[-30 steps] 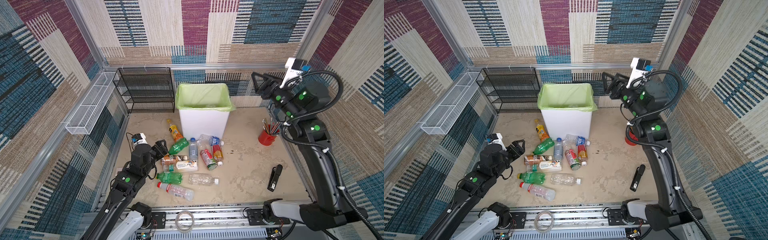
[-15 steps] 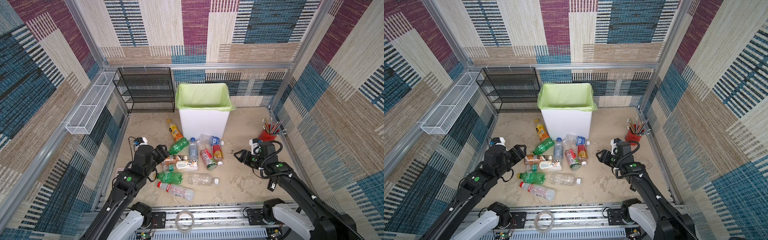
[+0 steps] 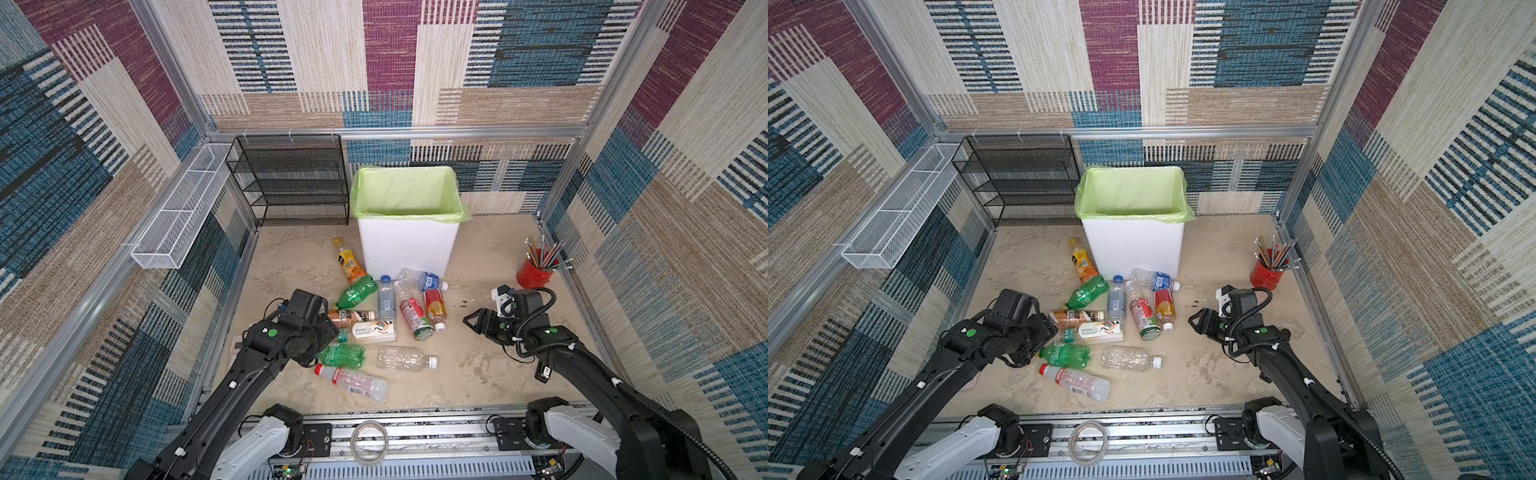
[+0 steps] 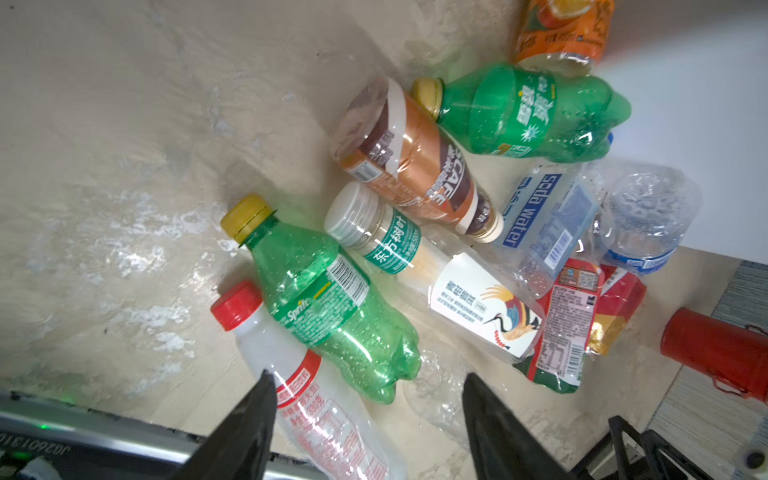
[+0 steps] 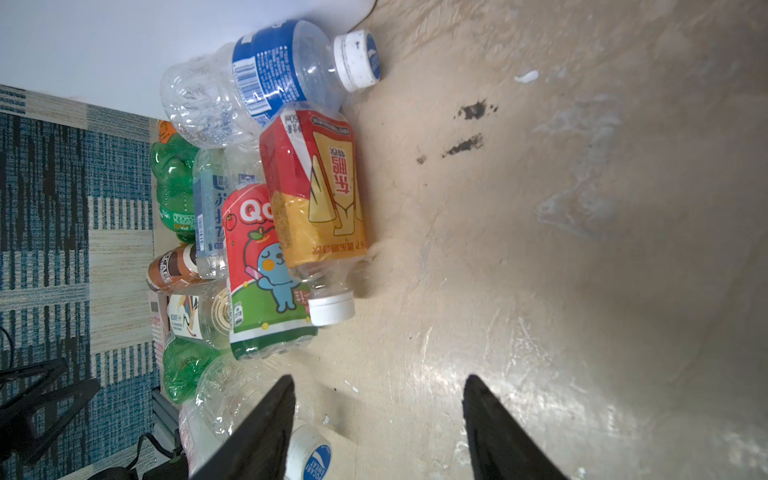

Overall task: Throw the plastic bottles in the bin
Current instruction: 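Lower the left gripper onto the white red-capped bottle and close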

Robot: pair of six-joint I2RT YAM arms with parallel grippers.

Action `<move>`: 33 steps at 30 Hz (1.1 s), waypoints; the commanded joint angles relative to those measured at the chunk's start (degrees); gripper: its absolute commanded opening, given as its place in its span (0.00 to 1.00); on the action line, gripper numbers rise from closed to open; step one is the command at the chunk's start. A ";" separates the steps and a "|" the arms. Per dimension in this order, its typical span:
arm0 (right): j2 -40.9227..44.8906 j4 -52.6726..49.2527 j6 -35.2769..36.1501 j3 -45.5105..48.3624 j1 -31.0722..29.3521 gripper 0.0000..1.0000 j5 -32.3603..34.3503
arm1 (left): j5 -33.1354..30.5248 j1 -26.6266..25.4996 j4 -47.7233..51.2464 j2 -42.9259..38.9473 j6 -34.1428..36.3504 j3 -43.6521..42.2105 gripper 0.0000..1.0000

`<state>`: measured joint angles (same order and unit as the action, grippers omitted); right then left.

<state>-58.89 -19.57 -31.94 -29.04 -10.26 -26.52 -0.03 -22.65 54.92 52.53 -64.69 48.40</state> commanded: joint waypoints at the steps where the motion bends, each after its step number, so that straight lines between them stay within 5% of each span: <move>1: 0.73 1.47 1.05 0.17 -0.02 0.66 -1.41 | 3.17 -0.11 6.42 -2.19 -5.01 -0.66 0.72; 9: 1.47 1.61 0.15 0.80 -0.02 0.66 -0.90 | 9.22 -2.84 9.25 -6.15 -14.41 -3.04 0.71; 22: 0.11 2.91 0.90 0.54 -0.02 0.66 -0.54 | 3.99 -20.29 5.10 -0.34 -38.94 -5.32 0.87; 33: 0.47 2.61 0.73 0.26 -0.07 0.66 -0.48 | 0.07 -30.68 -7.37 6.93 -52.62 -9.98 0.81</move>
<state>-58.78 -18.37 -31.22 -28.45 -10.26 -26.98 2.59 -52.56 51.05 58.52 -112.22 38.94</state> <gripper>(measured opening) 0.662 0.813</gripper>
